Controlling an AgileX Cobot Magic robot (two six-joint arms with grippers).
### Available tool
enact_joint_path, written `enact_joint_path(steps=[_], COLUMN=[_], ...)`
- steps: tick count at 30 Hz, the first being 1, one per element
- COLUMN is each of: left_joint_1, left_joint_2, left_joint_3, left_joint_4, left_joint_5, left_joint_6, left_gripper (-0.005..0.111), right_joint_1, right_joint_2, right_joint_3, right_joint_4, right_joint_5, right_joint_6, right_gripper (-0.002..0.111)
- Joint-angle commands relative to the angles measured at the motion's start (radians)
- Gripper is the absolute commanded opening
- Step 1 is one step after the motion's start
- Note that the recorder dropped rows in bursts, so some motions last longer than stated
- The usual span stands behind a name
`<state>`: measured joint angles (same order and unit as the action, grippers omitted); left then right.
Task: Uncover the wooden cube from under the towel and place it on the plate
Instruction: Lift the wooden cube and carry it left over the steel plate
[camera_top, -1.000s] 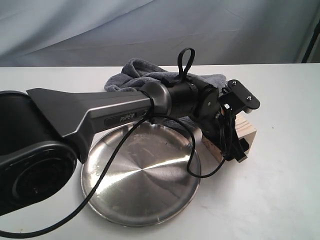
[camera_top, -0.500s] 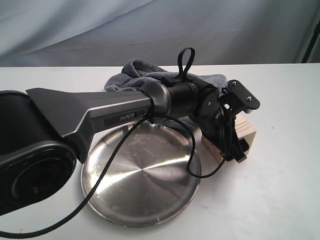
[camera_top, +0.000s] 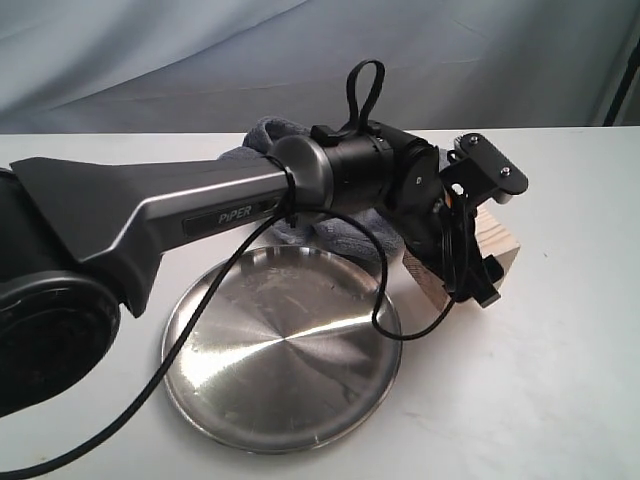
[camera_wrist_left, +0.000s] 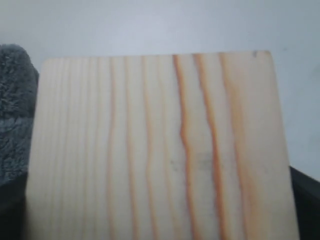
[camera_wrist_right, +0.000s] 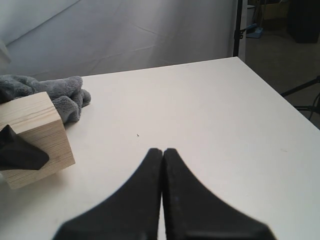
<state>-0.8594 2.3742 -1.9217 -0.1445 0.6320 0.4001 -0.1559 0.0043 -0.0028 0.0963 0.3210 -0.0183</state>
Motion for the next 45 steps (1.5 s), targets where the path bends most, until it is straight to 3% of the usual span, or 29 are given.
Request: enact_joint_path(steps=[1,10,12,13,16,21,29,39,45], left_joint_1=[0.0,0.0,0.0,0.006,0.049,0.119,0.162,0.162,0.162], left_joint_2=[-0.036,-0.106,-0.116,-0.124,-0.141,-0.2,-0.362,-0.574,-0.633], left_joint_3=[-0.003,-0.003,-0.003,-0.003,-0.003,0.043,0.316,0.65,0.791], left_joint_4=[-0.001,0.015,0.089,0.138,0.1,0.027,0.029,-0.018,-0.024], left_joint_5=[-0.025,-0.003,0.029,0.074,0.168,0.187,0.021,-0.2,-0.255], left_joint_6=[-0.006,-0.099,-0.184,-0.233,-0.246,-0.242,-0.242,-0.244,-0.244], left_gripper=[0.0,0.0,0.0,0.0,0.0,0.0,0.0,0.0,0.0], right_joint_1=[-0.004,-0.004,-0.004,-0.004,-0.004,-0.004,-0.004,-0.004,-0.004], right_joint_2=[-0.004,-0.004,-0.004,-0.004,-0.004,-0.004,-0.004,-0.004,-0.004], right_joint_3=[0.003,0.003,0.003,0.003,0.003,0.003,0.003,0.003,0.003], right_joint_4=[0.003,0.003,0.003,0.003,0.003,0.003,0.003,0.003,0.003], right_joint_5=[-0.002,-0.002,-0.002,-0.002,-0.002,-0.002,-0.002,-0.002,-0.002], right_joint_6=[-0.001,-0.001,-0.001,-0.001,-0.001,-0.001,-0.001,-0.001,-0.001], right_gripper=[0.0,0.0,0.0,0.0,0.0,0.0,0.0,0.0,0.0])
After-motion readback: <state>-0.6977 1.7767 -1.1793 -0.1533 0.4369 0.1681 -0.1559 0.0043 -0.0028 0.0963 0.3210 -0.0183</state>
